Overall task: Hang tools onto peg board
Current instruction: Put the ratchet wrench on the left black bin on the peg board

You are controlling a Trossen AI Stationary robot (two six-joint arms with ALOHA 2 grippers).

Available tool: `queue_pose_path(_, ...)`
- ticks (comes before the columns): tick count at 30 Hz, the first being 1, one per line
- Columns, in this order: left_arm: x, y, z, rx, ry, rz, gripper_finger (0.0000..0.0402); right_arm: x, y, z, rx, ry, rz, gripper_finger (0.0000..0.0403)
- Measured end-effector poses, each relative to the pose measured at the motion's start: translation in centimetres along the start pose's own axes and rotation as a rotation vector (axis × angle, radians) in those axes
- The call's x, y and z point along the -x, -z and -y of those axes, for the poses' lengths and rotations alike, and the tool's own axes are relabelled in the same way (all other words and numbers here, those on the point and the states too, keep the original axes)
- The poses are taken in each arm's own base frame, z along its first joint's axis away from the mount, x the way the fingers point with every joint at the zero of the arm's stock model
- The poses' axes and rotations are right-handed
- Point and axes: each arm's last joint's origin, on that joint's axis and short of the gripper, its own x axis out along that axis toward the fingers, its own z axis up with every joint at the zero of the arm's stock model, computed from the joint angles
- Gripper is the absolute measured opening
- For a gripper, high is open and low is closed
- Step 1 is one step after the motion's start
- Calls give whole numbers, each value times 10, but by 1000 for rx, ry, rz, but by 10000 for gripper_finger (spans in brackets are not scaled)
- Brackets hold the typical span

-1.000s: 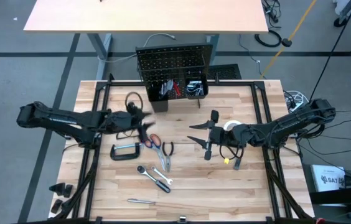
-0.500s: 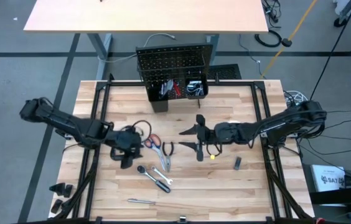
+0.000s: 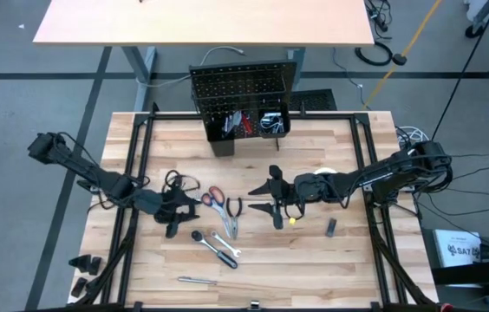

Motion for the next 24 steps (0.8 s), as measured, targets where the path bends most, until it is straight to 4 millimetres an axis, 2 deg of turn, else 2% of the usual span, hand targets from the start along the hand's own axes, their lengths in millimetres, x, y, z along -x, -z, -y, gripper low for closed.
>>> queue_pose_path(6, -28, 15, -15, -151, -102, -120, 157, 0, -1, 2, -6, 8, 12, 171)
queue_pose_path(13, -39, -8, -35, -347, -202, -248, 157, -1, -4, 7, -9, 22, 34, 171)
queue_pose_path(19, -46, -17, -44, -431, -152, -382, 157, -1, -3, 10, -4, 33, 18, 171)
queue_pose_path(24, -61, -11, -41, -370, 17, -423, 157, -1, 1, 12, 0, 44, -21, 171)
